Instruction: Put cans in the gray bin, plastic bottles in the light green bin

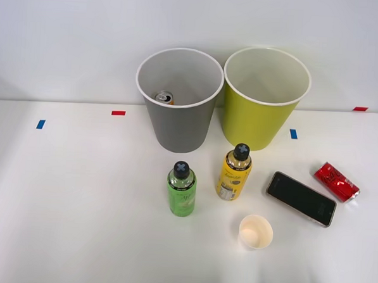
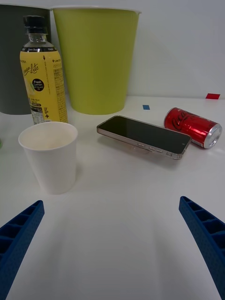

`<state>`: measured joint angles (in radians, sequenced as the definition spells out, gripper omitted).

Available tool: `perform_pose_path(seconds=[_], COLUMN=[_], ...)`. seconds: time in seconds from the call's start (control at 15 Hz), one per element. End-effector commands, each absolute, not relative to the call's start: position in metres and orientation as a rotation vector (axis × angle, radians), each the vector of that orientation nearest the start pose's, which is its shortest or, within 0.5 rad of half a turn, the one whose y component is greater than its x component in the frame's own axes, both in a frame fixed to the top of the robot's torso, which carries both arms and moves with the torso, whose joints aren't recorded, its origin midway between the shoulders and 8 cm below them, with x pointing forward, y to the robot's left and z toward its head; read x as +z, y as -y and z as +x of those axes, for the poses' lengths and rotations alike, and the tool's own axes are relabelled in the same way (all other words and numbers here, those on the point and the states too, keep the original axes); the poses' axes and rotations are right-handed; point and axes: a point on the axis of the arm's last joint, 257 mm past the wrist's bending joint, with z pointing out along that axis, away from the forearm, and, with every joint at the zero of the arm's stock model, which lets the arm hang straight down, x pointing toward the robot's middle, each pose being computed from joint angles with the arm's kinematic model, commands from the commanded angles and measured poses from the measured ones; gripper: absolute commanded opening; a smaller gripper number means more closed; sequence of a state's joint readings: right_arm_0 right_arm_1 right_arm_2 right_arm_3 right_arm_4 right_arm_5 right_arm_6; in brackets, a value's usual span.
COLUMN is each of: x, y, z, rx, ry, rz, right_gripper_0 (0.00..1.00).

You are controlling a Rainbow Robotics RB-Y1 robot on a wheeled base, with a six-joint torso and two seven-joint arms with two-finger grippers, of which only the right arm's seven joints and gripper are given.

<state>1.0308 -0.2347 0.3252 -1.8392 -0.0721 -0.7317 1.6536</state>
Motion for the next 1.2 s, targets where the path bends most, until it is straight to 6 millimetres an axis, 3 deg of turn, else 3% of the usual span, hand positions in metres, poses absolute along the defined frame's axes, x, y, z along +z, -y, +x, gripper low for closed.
perform_pose_path(seconds=[0.07, 1.2], x=[-0.2945, -0.2945], y=[0.2225, 0.2225], z=[0.2025, 0.2025], rx=[-0.015, -0.015], ry=[-1.596, -1.596], rz=[-0.052, -0.052], right_gripper_0=[1.00, 1.00])
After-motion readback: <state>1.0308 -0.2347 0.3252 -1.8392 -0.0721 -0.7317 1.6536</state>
